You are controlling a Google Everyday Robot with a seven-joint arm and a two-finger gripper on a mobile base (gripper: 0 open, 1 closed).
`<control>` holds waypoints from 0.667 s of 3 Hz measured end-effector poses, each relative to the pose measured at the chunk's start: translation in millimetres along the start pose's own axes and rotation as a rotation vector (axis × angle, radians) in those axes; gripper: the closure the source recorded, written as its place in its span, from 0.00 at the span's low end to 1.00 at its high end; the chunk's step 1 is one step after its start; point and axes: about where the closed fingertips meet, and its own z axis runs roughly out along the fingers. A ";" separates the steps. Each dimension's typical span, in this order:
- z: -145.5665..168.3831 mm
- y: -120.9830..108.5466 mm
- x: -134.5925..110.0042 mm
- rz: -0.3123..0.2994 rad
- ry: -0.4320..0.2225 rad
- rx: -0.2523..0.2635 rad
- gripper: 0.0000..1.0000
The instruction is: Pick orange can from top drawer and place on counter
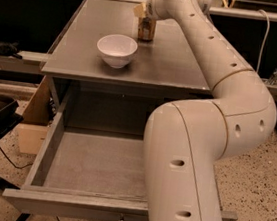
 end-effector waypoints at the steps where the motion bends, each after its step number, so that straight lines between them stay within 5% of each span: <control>1: 0.0 0.0 0.0 0.000 0.000 0.000 0.00; 2: -4.2 3.6 -6.3 0.003 -0.008 -0.006 0.00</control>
Offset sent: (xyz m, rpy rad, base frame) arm -0.0113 0.0026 0.0214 0.0203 -0.0149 0.0069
